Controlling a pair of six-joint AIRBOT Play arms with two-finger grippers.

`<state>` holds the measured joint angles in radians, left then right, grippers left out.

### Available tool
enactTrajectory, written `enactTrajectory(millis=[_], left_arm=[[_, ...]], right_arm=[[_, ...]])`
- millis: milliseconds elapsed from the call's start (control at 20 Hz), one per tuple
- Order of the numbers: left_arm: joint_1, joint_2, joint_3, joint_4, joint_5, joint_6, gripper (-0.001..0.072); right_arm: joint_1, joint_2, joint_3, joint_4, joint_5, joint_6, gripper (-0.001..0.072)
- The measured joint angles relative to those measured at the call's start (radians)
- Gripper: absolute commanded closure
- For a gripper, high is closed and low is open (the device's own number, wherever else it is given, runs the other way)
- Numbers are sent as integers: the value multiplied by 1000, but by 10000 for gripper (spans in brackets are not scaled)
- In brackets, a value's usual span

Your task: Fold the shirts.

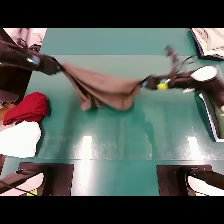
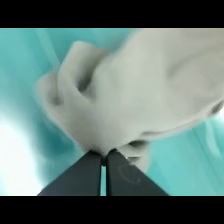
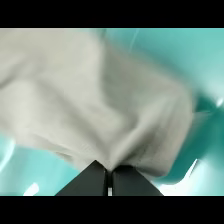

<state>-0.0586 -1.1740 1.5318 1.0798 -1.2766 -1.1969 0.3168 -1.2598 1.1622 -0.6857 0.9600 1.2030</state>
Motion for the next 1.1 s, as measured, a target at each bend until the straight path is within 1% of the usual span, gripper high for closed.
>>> enactTrajectory(millis=[150, 350, 500, 650, 800, 900, 1000, 1100], left_arm=[[0, 94, 132, -40, -43, 0, 679], [0, 188, 270, -111, -128, -2, 679], [0, 237, 330, -175, -201, -22, 680], [-19, 259, 345, -222, -240, -35, 679], [-60, 240, 276, -233, -247, -35, 679], [-82, 203, 175, -231, -241, -34, 679], [-97, 143, 55, -220, -214, -20, 679], [-101, 53, -54, -195, -163, -4, 678]], right_arm=[[-72, 142, 129, -95, 67, 50, 694], [-140, 287, 279, -151, 185, 90, 695], [-182, 370, 352, -180, 285, 137, 694], [-223, 430, 368, -216, 380, 215, 694], [-243, 451, 294, -243, 442, 284, 694], [-241, 436, 203, -251, 464, 312, 694], [-230, 393, 108, -259, 454, 325, 693], [-217, 331, 24, -258, 397, 318, 693]])
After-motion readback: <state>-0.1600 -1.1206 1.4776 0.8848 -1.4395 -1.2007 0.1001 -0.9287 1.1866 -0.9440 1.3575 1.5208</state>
